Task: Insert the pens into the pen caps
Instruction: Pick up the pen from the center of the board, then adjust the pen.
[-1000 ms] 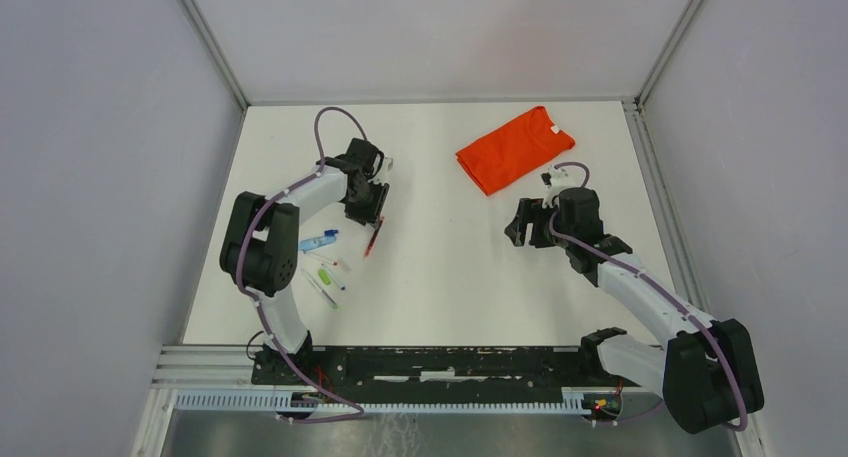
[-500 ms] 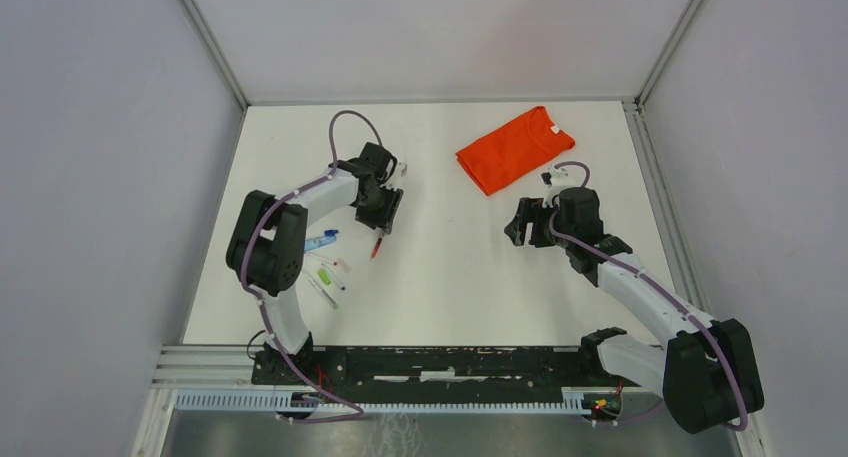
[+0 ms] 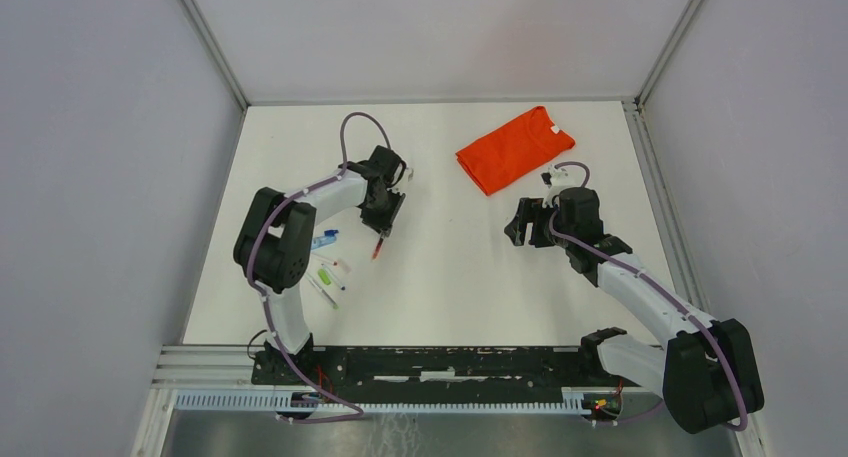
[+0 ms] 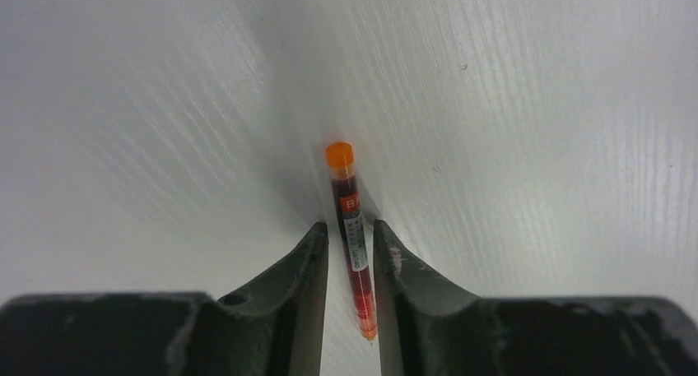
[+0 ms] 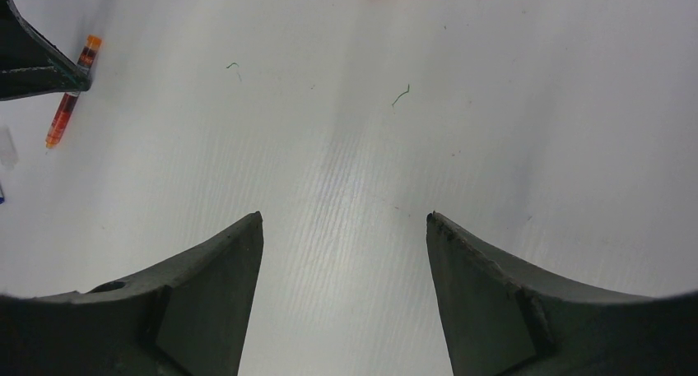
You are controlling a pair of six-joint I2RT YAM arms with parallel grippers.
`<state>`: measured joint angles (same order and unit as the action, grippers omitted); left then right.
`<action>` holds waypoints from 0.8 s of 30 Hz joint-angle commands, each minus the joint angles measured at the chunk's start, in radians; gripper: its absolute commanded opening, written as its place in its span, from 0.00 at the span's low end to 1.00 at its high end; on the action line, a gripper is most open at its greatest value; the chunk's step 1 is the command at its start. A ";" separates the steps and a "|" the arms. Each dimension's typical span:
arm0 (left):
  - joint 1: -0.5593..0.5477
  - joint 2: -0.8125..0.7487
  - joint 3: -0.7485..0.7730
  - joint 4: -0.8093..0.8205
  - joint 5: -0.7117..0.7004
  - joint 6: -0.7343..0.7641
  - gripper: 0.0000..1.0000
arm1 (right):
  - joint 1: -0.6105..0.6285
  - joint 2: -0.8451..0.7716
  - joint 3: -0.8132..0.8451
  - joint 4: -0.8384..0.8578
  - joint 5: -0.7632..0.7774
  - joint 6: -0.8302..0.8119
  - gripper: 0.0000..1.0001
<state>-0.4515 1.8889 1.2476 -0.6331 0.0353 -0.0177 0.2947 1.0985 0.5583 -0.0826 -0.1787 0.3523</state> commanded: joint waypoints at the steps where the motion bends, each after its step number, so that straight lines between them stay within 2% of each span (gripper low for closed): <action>1: -0.010 0.047 0.013 -0.010 -0.007 -0.001 0.30 | 0.001 -0.002 -0.008 0.037 0.011 0.005 0.78; 9: -0.011 0.035 0.016 -0.007 0.010 -0.003 0.15 | 0.001 -0.005 -0.013 0.043 0.013 0.009 0.78; 16: -0.015 -0.049 0.022 0.055 0.120 -0.041 0.06 | 0.001 -0.022 -0.019 0.053 0.008 0.021 0.78; 19: -0.029 -0.119 0.015 0.110 0.161 -0.069 0.02 | 0.001 -0.039 -0.032 0.075 -0.015 0.050 0.79; 24: -0.071 -0.261 -0.032 0.298 0.240 -0.157 0.02 | 0.005 -0.073 -0.118 0.257 -0.109 0.217 0.79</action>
<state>-0.4889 1.7840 1.2366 -0.5339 0.1696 -0.0669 0.2947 1.0580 0.4919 0.0093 -0.2089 0.4328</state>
